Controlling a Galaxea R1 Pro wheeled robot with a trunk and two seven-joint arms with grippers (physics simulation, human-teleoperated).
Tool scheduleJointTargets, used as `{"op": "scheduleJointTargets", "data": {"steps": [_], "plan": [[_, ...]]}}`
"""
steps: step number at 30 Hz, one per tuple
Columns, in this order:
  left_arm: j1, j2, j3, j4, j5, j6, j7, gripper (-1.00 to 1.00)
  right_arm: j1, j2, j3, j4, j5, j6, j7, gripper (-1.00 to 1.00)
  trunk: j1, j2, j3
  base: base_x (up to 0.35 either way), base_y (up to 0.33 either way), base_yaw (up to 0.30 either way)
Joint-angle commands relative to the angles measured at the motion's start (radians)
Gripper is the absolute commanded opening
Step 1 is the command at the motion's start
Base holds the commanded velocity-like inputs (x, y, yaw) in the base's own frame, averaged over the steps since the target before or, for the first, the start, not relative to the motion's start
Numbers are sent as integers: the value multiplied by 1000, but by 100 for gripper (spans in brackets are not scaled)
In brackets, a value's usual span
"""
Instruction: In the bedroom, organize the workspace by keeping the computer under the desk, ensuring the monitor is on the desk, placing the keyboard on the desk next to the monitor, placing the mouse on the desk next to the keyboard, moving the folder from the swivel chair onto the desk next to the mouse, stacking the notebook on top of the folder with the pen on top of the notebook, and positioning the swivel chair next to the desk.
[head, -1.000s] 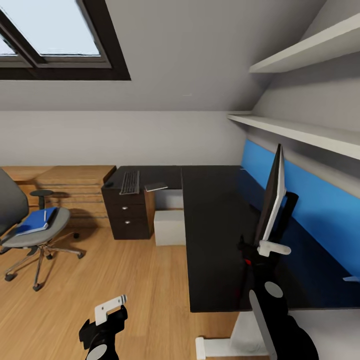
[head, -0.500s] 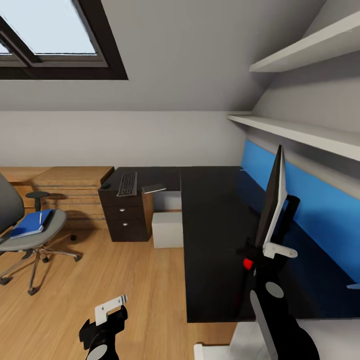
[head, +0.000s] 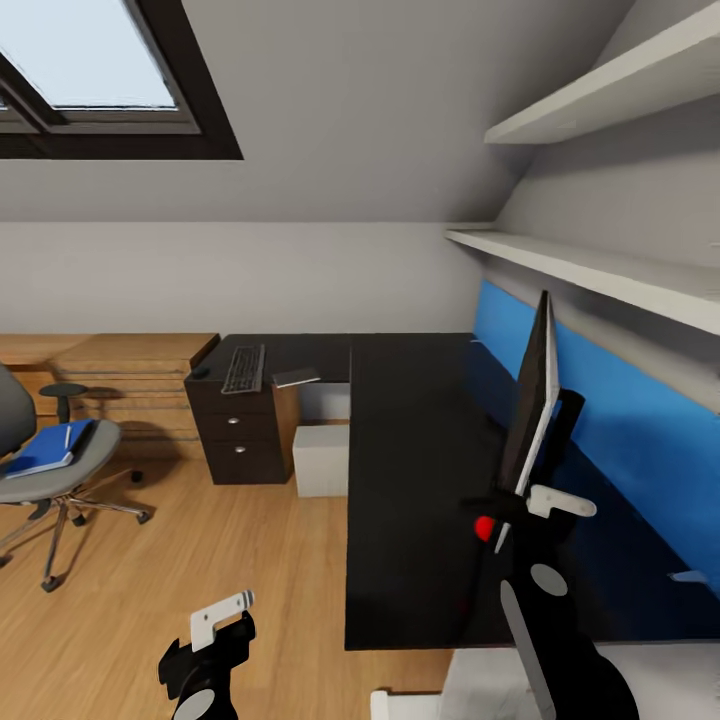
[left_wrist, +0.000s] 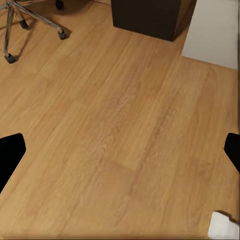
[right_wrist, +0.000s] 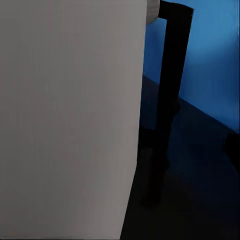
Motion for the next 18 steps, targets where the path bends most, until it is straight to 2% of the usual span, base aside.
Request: {"op": "scheduleJointTargets", "data": {"steps": [1,8,18], "plan": [[0,0,0,-2,4,5,5,100,0,0,0,-1,-2,7,-4,100,0,-1,-1,-31,-306,0],[0,0,0,-2,4,5,4,100,0,0,1,-1,-2,7,-3,100,0,-1,-1,-143,-277,0],[0,0,0,-2,4,5,5,100,0,0,4,0,-3,7,-1,100,0,-1,-1,-240,-214,0]]}}
